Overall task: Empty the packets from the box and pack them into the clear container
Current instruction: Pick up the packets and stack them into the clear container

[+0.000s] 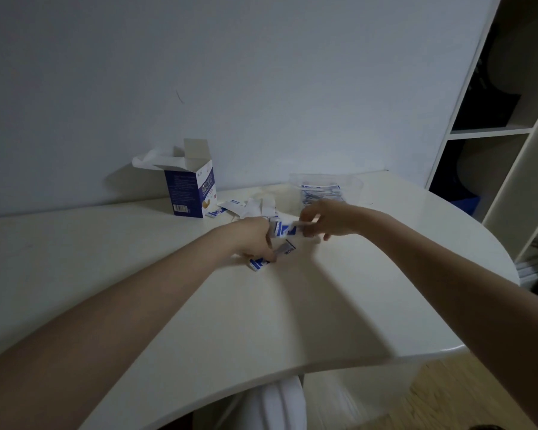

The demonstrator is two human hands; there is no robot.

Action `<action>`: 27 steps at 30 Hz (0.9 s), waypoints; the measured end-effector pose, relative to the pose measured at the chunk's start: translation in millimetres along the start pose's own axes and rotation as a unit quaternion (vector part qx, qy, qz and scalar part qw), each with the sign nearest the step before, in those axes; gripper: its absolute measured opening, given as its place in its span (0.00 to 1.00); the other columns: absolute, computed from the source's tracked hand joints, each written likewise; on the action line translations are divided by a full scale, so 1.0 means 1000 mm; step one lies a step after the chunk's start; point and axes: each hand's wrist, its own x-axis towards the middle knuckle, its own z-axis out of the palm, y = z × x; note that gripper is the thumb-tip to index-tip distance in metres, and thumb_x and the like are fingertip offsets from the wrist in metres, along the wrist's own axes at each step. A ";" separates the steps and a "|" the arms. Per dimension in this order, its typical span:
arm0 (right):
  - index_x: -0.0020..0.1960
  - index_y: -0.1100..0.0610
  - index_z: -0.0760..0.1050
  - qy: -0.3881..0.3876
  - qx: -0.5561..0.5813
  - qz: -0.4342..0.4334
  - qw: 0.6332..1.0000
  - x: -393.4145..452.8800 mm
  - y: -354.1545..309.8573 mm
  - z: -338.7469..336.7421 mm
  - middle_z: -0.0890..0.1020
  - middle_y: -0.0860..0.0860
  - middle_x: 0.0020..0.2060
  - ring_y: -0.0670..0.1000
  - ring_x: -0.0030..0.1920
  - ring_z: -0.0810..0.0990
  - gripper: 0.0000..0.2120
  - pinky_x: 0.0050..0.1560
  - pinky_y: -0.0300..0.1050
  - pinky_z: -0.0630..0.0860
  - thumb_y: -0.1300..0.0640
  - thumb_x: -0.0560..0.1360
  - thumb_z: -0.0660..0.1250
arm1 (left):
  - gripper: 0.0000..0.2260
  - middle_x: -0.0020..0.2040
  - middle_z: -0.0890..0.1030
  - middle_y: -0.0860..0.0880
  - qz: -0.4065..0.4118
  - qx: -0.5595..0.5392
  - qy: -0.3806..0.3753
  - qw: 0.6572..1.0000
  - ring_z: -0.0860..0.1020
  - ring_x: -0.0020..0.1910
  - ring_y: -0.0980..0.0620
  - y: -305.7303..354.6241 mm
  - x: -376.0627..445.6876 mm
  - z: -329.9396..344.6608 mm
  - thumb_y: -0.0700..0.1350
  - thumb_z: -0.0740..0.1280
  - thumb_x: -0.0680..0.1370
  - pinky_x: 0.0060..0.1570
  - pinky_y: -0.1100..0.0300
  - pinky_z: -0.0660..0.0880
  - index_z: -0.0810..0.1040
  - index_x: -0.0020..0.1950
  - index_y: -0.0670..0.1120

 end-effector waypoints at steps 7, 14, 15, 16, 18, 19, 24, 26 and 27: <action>0.55 0.61 0.76 -0.052 0.032 -0.027 0.998 -0.003 -0.011 0.006 0.78 0.52 0.43 0.51 0.38 0.79 0.09 0.43 0.39 0.76 0.61 0.76 0.64 | 0.11 0.33 0.74 0.52 0.065 -0.056 0.083 0.993 0.73 0.33 0.52 -0.008 -0.002 0.003 0.38 0.71 0.70 0.31 0.64 0.67 0.69 0.38 0.48; 0.58 0.60 0.76 -0.034 -0.008 -0.054 0.998 -0.003 -0.009 -0.003 0.74 0.52 0.52 0.57 0.53 0.79 0.12 0.51 0.50 0.79 0.61 0.75 0.66 | 0.16 0.36 0.72 0.54 0.037 -0.093 0.149 0.984 0.70 0.34 0.54 -0.024 0.015 -0.010 0.32 0.64 0.72 0.30 0.63 0.68 0.64 0.36 0.52; 0.59 0.60 0.76 -0.028 -0.042 -0.057 0.997 -0.001 -0.009 -0.001 0.75 0.54 0.54 0.57 0.55 0.79 0.13 0.53 0.51 0.78 0.61 0.75 0.66 | 0.16 0.36 0.72 0.54 0.054 -0.087 0.139 0.985 0.70 0.36 0.53 -0.020 0.016 -0.009 0.30 0.61 0.72 0.30 0.64 0.68 0.65 0.36 0.52; 0.58 0.60 0.76 -0.016 -0.068 -0.058 0.996 0.001 -0.009 0.002 0.77 0.55 0.55 0.56 0.54 0.79 0.13 0.51 0.48 0.77 0.60 0.75 0.66 | 0.16 0.37 0.73 0.53 0.071 -0.079 0.133 0.985 0.71 0.37 0.52 -0.016 0.018 -0.009 0.30 0.60 0.72 0.30 0.64 0.68 0.65 0.37 0.52; 0.54 0.61 0.78 0.016 -0.082 -0.059 0.995 0.005 -0.010 0.007 0.82 0.58 0.50 0.55 0.46 0.80 0.09 0.39 0.40 0.73 0.60 0.75 0.66 | 0.13 0.41 0.74 0.52 0.101 -0.072 0.124 0.985 0.72 0.39 0.53 -0.008 0.021 -0.008 0.31 0.62 0.73 0.29 0.66 0.68 0.67 0.43 0.50; 0.51 0.62 0.79 0.028 -0.087 -0.055 0.994 0.006 -0.010 0.008 0.83 0.59 0.46 0.55 0.42 0.80 0.08 0.35 0.38 0.70 0.61 0.75 0.66 | 0.13 0.43 0.76 0.51 0.108 -0.076 0.117 0.984 0.72 0.38 0.55 -0.007 0.023 -0.008 0.33 0.64 0.74 0.30 0.66 0.69 0.67 0.46 0.50; 0.50 0.62 0.77 0.109 -0.143 -0.059 0.982 0.006 0.005 0.009 0.81 0.59 0.47 0.57 0.48 0.77 0.06 0.41 0.44 0.68 0.65 0.75 0.62 | 0.17 0.46 0.76 0.50 0.093 -0.049 0.012 0.994 0.73 0.39 0.52 -0.011 0.018 -0.014 0.39 0.68 0.72 0.42 0.58 0.70 0.69 0.57 0.49; 0.53 0.60 0.73 0.116 -0.139 -0.064 0.981 0.005 0.008 0.011 0.80 0.58 0.48 0.57 0.46 0.76 0.07 0.42 0.46 0.70 0.65 0.75 0.63 | 0.12 0.41 0.74 0.50 0.086 -0.043 0.005 0.995 0.72 0.38 0.52 -0.010 0.013 -0.012 0.41 0.69 0.71 0.40 0.58 0.69 0.73 0.53 0.47; 0.55 0.59 0.71 0.114 -0.133 -0.065 0.982 0.003 0.008 0.013 0.79 0.58 0.49 0.57 0.47 0.76 0.09 0.43 0.48 0.72 0.64 0.75 0.63 | 0.07 0.37 0.73 0.52 0.084 -0.056 0.019 0.995 0.71 0.35 0.53 -0.009 0.011 -0.010 0.42 0.69 0.72 0.37 0.60 0.68 0.74 0.48 0.49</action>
